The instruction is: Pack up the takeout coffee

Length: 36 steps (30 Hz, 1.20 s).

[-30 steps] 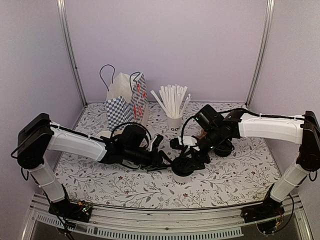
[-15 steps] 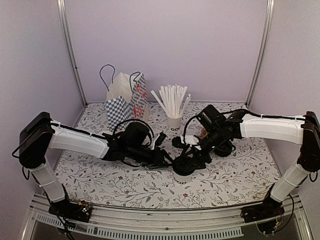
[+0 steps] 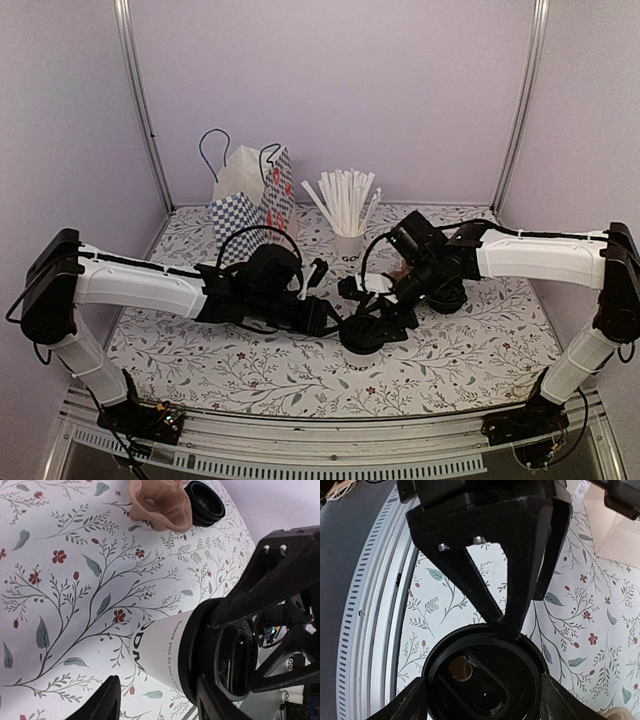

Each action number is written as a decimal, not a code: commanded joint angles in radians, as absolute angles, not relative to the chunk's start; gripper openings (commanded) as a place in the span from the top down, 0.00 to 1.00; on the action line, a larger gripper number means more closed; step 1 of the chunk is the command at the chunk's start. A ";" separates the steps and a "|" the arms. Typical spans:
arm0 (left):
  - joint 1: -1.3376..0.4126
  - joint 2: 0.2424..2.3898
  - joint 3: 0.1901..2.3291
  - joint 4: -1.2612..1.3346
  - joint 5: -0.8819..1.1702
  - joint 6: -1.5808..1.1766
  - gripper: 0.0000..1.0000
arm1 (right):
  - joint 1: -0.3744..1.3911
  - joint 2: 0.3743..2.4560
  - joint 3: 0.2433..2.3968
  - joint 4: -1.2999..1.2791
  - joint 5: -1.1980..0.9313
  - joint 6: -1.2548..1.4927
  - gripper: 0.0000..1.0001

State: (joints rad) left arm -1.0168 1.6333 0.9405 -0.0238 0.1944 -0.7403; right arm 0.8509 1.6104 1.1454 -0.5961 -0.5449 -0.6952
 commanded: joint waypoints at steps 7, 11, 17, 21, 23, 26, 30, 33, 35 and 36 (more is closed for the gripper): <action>-1.035 1.654 0.974 -0.030 0.201 -0.713 0.46 | 0.848 1.544 1.216 -0.793 -0.622 -0.689 0.01; -1.035 1.654 0.970 -0.030 0.206 -0.718 0.46 | 0.799 1.519 1.244 -0.804 -0.679 -0.677 0.01; -1.041 1.630 0.957 -0.028 0.216 -0.731 0.45 | 0.704 1.481 1.215 -0.782 -0.714 -0.648 0.01; -1.042 1.614 0.931 0.010 0.240 -0.755 0.45 | 0.619 1.461 1.145 -0.762 -0.793 -0.589 0.01; -1.042 1.616 0.926 0.027 0.251 -0.762 0.45 | 0.576 1.466 1.115 -0.772 -0.847 -0.567 0.01; -1.042 1.625 0.922 0.037 0.255 -0.769 0.44 | 0.525 1.514 1.098 -0.829 -0.899 -0.558 0.01; -1.041 1.638 0.923 0.048 0.256 -0.777 0.45 | 0.493 1.632 1.118 -0.922 -0.960 -0.588 0.19; -1.040 1.643 0.923 0.055 0.256 -0.793 0.44 | 0.492 1.693 1.118 -0.940 -0.979 -0.580 0.28; -1.039 1.645 0.922 0.060 0.258 -0.801 0.45 | 0.492 1.713 1.120 -0.946 -0.988 -0.581 0.35; -1.040 1.648 0.922 0.062 0.260 -0.803 0.44 | 0.492 1.722 1.123 -0.950 -0.997 -0.581 0.37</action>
